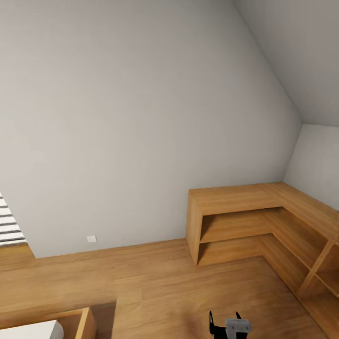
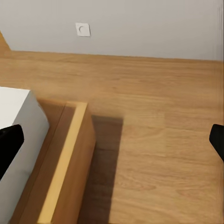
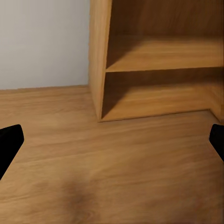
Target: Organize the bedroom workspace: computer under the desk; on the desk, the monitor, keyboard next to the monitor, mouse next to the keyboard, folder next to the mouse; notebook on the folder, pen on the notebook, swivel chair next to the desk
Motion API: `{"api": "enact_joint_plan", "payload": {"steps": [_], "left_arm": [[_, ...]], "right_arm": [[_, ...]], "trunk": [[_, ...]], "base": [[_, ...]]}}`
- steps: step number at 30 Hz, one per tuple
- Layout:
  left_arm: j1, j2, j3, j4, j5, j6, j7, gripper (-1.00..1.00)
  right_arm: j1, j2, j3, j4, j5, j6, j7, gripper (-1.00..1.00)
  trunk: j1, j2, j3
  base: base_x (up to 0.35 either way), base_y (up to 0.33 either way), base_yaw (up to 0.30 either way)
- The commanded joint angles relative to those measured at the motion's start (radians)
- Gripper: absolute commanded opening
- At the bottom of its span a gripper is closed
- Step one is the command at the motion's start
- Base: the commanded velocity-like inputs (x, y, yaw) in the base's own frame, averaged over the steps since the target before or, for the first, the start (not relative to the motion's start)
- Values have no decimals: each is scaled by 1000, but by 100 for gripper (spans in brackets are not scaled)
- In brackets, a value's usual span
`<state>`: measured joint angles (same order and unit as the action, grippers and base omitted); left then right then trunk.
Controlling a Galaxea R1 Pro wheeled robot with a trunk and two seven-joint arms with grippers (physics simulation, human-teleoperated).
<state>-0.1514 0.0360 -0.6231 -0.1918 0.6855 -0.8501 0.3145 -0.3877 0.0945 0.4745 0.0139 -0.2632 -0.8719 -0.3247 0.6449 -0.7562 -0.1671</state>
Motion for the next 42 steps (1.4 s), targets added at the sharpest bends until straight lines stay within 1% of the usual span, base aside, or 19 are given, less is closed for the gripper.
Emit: {"api": "enact_joint_plan", "payload": {"steps": [1, 20, 35, 42], "left_arm": [[0, 1, -9, -2, 2, -1, 9, 100], [0, 1, -8, -1, 2, -1, 9, 100], [0, 2, -7, -1, 2, -1, 12, 100], [0, 1, -7, -1, 3, -1, 11, 100]], "right_arm": [[-1, 1, 9, 1, -6, -2, -4, 100], [-1, 1, 8, 3, -6, -2, -4, 100], [-1, 1, 9, 2, -4, -2, -4, 100], [-1, 0, 9, 2, -4, -2, -4, 100]], "trunk": [[1, -1, -2], [1, -1, -9], [1, -1, -10], [1, -1, -10]], "base": [[326, 0, -244], [321, 0, -245], [37, 3, -250], [245, 33, -252]]}}
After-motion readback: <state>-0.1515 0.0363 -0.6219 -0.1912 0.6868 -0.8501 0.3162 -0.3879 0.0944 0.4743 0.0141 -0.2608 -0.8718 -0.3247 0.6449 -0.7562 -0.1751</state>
